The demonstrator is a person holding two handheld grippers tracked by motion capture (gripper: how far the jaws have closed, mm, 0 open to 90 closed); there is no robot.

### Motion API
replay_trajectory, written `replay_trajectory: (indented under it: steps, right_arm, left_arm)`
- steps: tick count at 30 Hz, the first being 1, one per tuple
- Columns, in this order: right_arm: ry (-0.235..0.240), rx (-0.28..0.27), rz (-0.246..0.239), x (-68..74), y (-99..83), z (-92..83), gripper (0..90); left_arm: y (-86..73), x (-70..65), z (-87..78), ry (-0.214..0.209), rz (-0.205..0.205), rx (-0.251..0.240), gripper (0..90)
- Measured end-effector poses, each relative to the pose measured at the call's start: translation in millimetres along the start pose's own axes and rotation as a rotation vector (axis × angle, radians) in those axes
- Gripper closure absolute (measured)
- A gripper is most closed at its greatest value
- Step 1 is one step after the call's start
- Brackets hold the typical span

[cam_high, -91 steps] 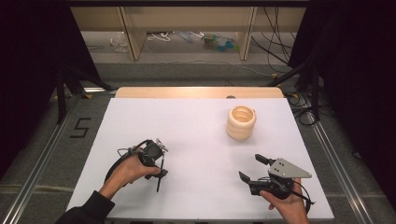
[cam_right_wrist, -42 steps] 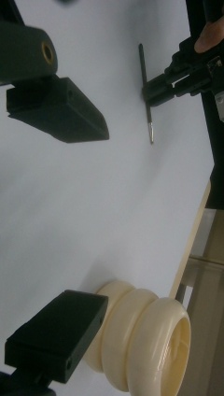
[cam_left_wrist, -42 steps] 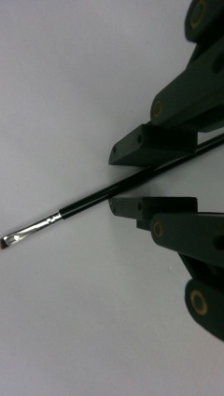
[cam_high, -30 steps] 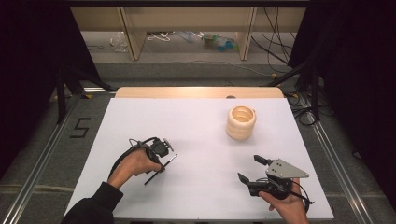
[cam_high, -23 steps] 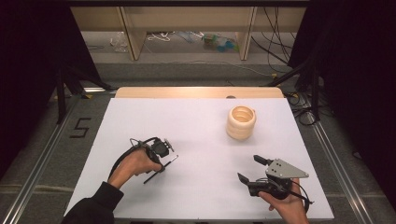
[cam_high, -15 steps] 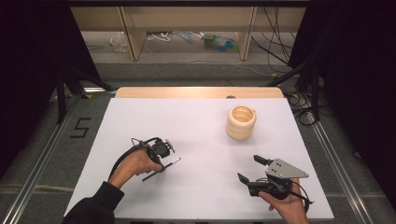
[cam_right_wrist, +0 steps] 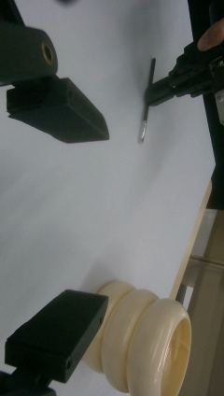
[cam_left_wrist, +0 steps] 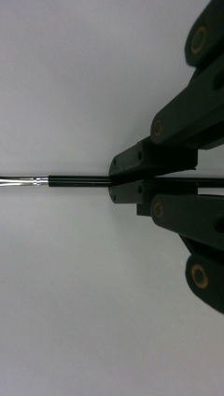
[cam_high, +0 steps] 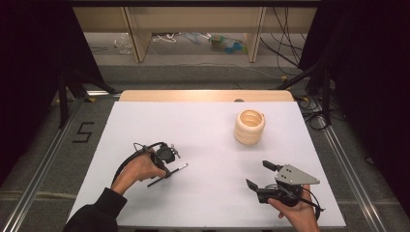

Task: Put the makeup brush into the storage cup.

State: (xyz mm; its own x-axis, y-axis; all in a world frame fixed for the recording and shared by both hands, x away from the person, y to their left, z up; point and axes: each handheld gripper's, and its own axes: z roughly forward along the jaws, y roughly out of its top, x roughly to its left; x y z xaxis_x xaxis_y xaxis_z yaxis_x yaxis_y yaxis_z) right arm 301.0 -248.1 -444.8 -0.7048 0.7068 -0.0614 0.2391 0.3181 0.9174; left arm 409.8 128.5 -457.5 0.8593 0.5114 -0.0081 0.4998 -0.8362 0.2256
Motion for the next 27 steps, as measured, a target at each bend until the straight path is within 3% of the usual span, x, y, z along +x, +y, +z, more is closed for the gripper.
replay_trajectory:
  steps: [5, 7, 10, 11, 12, 18, 19, 20, 21, 23, 24, 26, 27]
  right_arm:
    - [-0.001, -0.004, 0.006, -0.9, 0.2, -0.9, 18.5]
    - [0.0, -0.004, 0.007, -0.9, 0.3, -0.9, 18.5]
    - [-0.001, -0.007, 0.005, -0.5, 0.6, -0.8, 18.6]
    - [-0.002, -0.008, 0.005, -0.5, 0.7, -0.8, 18.6]
    - [-0.006, -0.017, 0.007, -0.3, 0.6, -0.3, 18.6]
    - [0.007, -0.026, 0.026, -1.4, 1.2, -0.6, 18.6]
    - [0.019, -0.021, 0.058, -0.3, 1.3, -0.7, 18.6]
    - [0.019, -0.021, 0.058, -0.3, 1.3, -0.7, 18.6]
    - [0.019, -0.042, 0.058, -1.3, 1.3, 0.1, 18.6]
    - [0.033, -0.063, 0.09, -1.3, 2.8, 0.8, 18.3]
    - [0.051, -0.07, 0.108, -0.8, 4.2, 1.4, 18.0]
    - [0.026, -0.108, 0.119, -2.8, 12.0, 1.2, 15.9]
    - [0.026, -0.108, 0.119, -2.8, 12.0, 1.2, 15.9]
  left_arm:
    - [-1.1, 3.2, -12.7, -0.019, -0.002, -0.073, 85.4]
    - [-0.6, 3.2, -19.5, -0.047, -0.006, -0.141, 85.4]
    - [1.4, 2.1, -26.3, -0.049, 0.006, -0.227, 85.4]
    - [2.5, 0.2, -27.2, -0.056, -0.014, -0.273, 85.4]
    - [3.8, -1.7, -28.0, -0.052, -0.032, -0.312, 85.3]
    - [7.5, -3.2, -39.2, -0.035, -0.004, -0.422, 85.4]
    - [7.8, -3.7, -39.4, -0.035, -0.005, -0.443, 85.4]
    - [7.7, -4.4, -40.1, -0.035, -0.002, -0.459, 85.4]
    - [8.3, -7.1, -38.7, -0.032, -0.03, -0.516, 85.4]
    - [8.4, -9.4, -37.6, -0.048, -0.06, -0.557, 85.4]
    - [8.1, -9.6, -37.0, -0.069, -0.054, -0.579, 85.4]
    - [9.0, -12.9, -34.8, -0.091, -0.106, -0.648, 85.3]
    - [9.0, -12.9, -34.8, -0.091, -0.106, -0.648, 85.3]
